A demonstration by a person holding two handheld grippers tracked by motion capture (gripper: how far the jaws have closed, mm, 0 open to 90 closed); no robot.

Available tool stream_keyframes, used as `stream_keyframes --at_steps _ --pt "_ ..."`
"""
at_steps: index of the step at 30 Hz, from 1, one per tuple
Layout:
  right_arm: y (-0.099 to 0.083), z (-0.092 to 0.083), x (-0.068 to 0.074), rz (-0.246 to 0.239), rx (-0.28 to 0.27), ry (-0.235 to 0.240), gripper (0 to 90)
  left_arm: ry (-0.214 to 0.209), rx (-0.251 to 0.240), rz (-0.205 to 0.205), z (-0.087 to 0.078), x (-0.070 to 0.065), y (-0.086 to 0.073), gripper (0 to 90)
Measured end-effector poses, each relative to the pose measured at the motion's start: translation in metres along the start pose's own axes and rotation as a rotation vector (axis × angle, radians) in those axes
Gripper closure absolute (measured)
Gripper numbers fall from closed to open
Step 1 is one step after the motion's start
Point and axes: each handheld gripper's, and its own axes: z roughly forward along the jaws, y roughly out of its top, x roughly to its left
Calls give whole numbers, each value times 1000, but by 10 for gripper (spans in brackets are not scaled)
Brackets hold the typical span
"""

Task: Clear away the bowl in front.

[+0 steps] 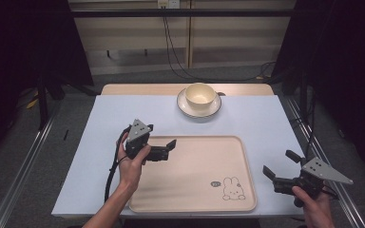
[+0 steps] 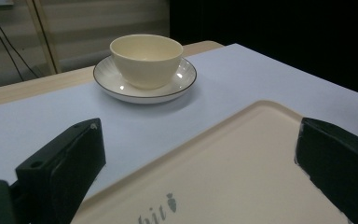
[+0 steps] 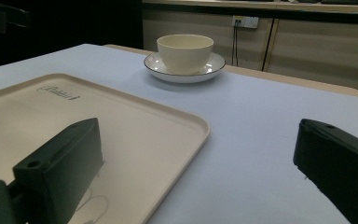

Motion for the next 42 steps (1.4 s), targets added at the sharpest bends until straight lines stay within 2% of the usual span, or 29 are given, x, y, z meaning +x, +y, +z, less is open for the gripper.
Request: stream_keyframes --at_steps 6,9,14,18,19,20,27,32,35,36,38,40,42 --pt "0 0 0 -4 -4 5 7 -2 5 39 16 2 7 17" --pt "0 0 0 -4 -5 6 6 2 26 29 24 5 9 20" --pt "0 0 0 -4 -5 6 6 7 27 22 34 10 13 21" --pt "0 0 0 -4 -5 8 6 -41 45 -2 44 13 17 48" --pt "0 0 0 -4 -6 6 6 -38 45 -1 47 13 18 40" --pt "0 0 0 -4 -6 11 6 -41 26 6 49 14 20 38" --pt "0 0 0 1 -7 11 5 -50 33 43 63 17 33 43" --pt "0 0 0 4 -11 12 5 -23 59 50 76 19 41 45" --pt "0 -1 0 7 -11 15 5 -35 59 38 83 22 43 41" --pt "0 -1 0 6 -11 15 5 -17 76 49 85 23 44 42" --pt "0 -1 0 5 -13 21 5 -22 81 40 92 26 44 49" --pt "0 -1 -1 4 -16 18 5 -5 90 18 98 26 45 67" --pt "0 -1 0 7 -13 15 5 -3 99 16 104 28 46 71"
